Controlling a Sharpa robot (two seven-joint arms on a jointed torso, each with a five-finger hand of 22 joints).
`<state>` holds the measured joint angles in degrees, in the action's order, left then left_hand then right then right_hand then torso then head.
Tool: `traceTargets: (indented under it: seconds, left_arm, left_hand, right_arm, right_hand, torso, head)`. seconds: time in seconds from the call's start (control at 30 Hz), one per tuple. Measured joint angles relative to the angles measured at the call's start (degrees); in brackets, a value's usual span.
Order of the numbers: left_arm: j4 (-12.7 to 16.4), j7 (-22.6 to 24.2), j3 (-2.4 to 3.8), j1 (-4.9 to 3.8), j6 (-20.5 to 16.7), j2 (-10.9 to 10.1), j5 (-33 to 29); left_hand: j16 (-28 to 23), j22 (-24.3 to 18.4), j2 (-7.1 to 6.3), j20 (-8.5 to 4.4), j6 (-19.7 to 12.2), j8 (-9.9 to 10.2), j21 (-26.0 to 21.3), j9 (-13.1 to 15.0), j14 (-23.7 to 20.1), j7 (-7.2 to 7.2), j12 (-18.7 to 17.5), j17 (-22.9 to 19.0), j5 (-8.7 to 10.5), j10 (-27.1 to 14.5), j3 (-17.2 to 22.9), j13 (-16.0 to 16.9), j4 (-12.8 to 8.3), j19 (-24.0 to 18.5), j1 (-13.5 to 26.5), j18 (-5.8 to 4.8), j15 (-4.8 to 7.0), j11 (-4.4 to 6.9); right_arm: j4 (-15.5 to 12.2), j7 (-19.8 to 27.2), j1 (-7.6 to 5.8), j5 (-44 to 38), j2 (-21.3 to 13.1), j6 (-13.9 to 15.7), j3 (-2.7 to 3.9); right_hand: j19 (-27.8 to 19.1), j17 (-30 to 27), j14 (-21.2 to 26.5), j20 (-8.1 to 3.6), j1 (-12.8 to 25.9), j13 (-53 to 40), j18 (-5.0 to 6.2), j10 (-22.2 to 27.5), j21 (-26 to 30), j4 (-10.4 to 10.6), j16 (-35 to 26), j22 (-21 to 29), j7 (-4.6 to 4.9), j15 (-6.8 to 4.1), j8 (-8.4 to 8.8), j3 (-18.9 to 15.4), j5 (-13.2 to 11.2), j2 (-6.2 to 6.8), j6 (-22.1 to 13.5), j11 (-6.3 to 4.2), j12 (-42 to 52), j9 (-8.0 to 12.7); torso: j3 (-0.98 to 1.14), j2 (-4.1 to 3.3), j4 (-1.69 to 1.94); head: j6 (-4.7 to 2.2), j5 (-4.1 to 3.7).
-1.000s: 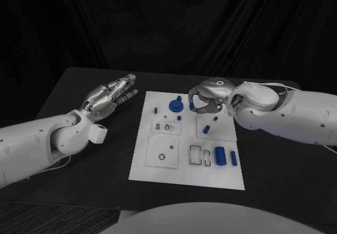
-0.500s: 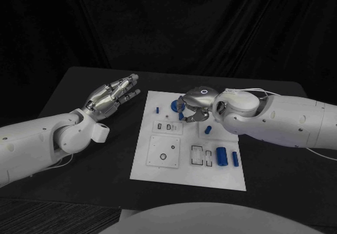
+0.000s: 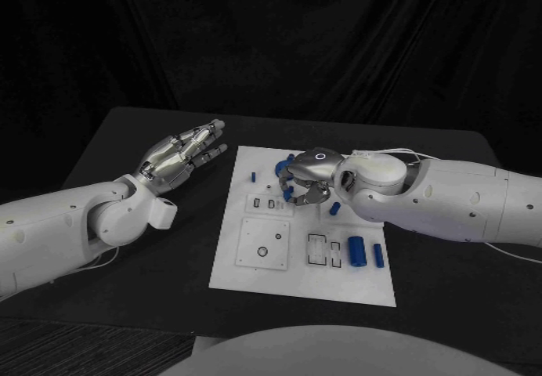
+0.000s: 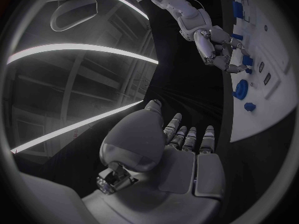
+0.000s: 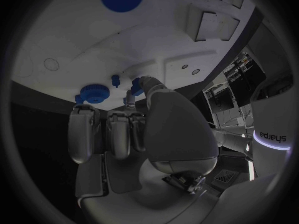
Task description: Assemble the parts on the task board
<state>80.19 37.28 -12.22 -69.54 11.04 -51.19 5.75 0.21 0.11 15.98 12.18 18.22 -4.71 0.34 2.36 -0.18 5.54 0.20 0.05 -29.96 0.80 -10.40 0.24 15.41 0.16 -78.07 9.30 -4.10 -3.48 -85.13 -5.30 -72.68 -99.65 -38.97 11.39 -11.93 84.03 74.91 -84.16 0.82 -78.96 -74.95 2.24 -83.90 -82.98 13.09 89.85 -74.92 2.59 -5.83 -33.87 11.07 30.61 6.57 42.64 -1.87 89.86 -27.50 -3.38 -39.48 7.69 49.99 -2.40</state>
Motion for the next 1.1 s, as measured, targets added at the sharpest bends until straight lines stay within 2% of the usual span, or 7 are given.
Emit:
traceTargets:
  seconds: [0.47,0.73,0.9,0.97,1.1]
  left_arm:
    - [-0.2,-0.1,0.00,0.00,0.2,0.2,0.0]
    - [-0.2,-0.2,0.00,0.00,0.3,0.2,0.0]
    - [-0.3,-0.2,0.00,0.00,0.3,0.3,0.0]
    - [-0.3,-0.2,0.00,0.00,0.3,0.3,0.0]
    - [-0.4,-0.3,0.00,0.00,0.4,0.3,0.0]
  left_hand:
    - [0.0,0.0,0.00,0.00,0.0,0.0,0.0,0.0,0.0,0.00,0.0,0.0,0.00,0.0,0.0,0.0,0.0,0.0,0.0,0.00,0.00,0.00]
    - [0.0,0.0,0.00,0.00,0.0,0.0,0.0,0.0,0.0,0.00,0.0,0.0,0.00,0.0,0.0,0.0,0.0,0.0,0.0,0.00,0.00,0.00]
    - [0.0,0.0,0.00,0.00,0.0,0.0,0.0,0.0,0.0,0.00,0.0,0.0,0.00,0.0,0.0,0.0,0.0,0.0,0.0,0.00,0.00,0.00]
    - [0.0,0.0,0.00,0.00,0.0,0.0,0.0,0.0,0.0,0.00,0.0,0.0,0.00,0.0,0.0,0.0,0.0,0.0,0.0,0.00,0.00,0.00]
    - [0.0,0.0,0.00,0.00,0.0,0.0,0.0,0.0,0.0,0.00,0.0,0.0,0.00,0.0,0.0,0.0,0.0,0.0,0.0,0.00,0.00,0.00]
  right_arm:
    - [0.0,-0.1,0.17,-0.2,0.2,-1.2,0.01]
    - [0.1,-0.2,0.28,-0.2,0.4,-1.7,0.05]
    - [0.2,-0.2,0.37,-0.2,0.5,-2.0,0.06]
    - [0.3,-0.2,0.43,-0.2,0.5,-2.2,0.05]
    - [0.3,-0.2,0.48,-0.2,0.6,-2.5,0.02]
  right_hand:
    - [0.0,0.0,0.2,0.00,0.0,0.0,0.00,0.0,0.3,-0.5,0.0,0.0,0.39,0.20,0.39,0.2,0.0,0.01,-0.4,0.00,0.0,0.1]
    - [0.0,0.0,0.0,0.00,0.0,0.0,0.00,0.0,0.5,-1.2,0.0,0.0,1.15,0.40,1.82,0.2,-0.5,0.01,-1.2,0.00,0.0,0.5]
    - [-0.2,0.0,0.2,0.22,0.7,0.0,0.00,0.0,0.5,-1.6,0.0,0.0,1.09,0.61,2.59,0.2,-1.7,0.61,-1.7,0.00,0.0,0.9]
    - [0.0,0.0,0.2,0.41,1.1,0.0,0.00,-0.1,0.7,-2.0,0.0,0.0,1.18,0.61,2.93,0.2,-2.6,0.29,-2.2,0.12,0.0,1.1]
    - [0.0,0.0,0.2,0.41,1.7,0.0,0.00,-0.2,0.7,-2.5,0.0,0.0,1.30,0.63,4.11,0.2,-4.5,0.67,-2.9,0.21,0.0,1.6]
  torso:
    - [0.03,0.02,0.03]
    - [0.01,0.03,0.05]
    - [0.01,0.03,0.04]
    - [0.01,0.03,0.04]
    - [0.01,0.03,0.03]
  head:
    - [0.00,0.24]
    - [0.00,0.16]
    - [0.00,0.11]
    - [0.00,0.09]
    - [0.00,0.03]
